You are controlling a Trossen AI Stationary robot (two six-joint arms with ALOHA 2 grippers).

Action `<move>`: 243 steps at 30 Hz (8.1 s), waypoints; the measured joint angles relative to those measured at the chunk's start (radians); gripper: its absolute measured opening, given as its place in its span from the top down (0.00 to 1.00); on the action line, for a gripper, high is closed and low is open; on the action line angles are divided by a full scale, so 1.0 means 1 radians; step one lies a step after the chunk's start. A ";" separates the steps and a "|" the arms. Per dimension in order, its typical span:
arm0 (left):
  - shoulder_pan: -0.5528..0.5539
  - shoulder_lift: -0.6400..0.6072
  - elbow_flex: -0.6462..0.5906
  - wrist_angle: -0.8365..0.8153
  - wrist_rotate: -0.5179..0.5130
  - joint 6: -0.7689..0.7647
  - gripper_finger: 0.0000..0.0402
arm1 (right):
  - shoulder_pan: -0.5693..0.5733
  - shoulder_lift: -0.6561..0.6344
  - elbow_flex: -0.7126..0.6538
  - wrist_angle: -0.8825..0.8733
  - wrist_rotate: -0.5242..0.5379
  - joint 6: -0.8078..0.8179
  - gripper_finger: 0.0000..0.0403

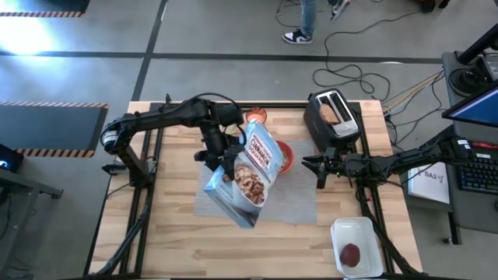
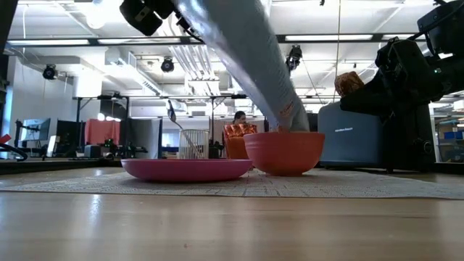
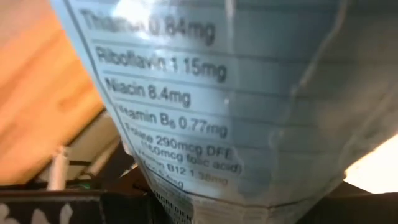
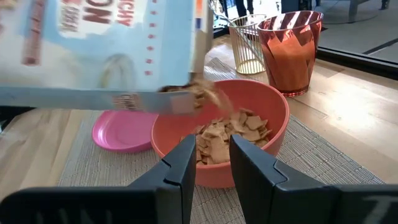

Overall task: Arrange a breakfast setting
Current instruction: Pour the cereal from the cereal box into the red bowl

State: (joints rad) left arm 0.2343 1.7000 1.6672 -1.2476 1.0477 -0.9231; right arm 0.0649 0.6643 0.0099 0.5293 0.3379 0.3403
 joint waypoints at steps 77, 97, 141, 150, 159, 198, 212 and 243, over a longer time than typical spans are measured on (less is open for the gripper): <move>-0.839 -0.080 -0.002 -0.326 -1.548 -0.581 0.64 | 0.000 0.000 0.000 0.000 0.000 0.000 0.79; -0.888 -0.082 -0.322 -0.323 -1.779 -1.026 0.65 | 0.000 0.000 0.000 0.000 0.000 0.000 0.79; -1.030 0.081 -0.359 -0.168 -1.493 -1.344 0.65 | 0.000 0.000 0.000 0.000 0.000 0.000 0.79; -1.040 0.085 -0.361 -0.157 -1.487 -1.353 0.73 | 0.000 0.000 0.000 0.000 0.000 0.000 0.79; -1.090 0.086 -0.386 -0.195 -1.462 -1.496 0.77 | 0.000 0.000 0.000 0.000 0.000 0.000 0.79; -1.050 0.079 -0.387 -0.324 -1.603 -1.505 0.77 | 0.000 0.000 0.000 0.000 0.000 0.000 0.79; -1.035 0.043 -0.420 -0.323 -1.626 -1.502 0.77 | 0.000 0.000 0.000 0.000 0.000 0.000 0.79; -1.075 0.196 -0.358 -0.085 -1.537 -1.494 0.49 | 0.000 0.000 0.000 0.000 0.000 0.000 0.79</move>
State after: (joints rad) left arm -0.8402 1.8957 1.3093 -1.3326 -0.4897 -2.4172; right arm 0.0650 0.6643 0.0098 0.5290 0.3378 0.3404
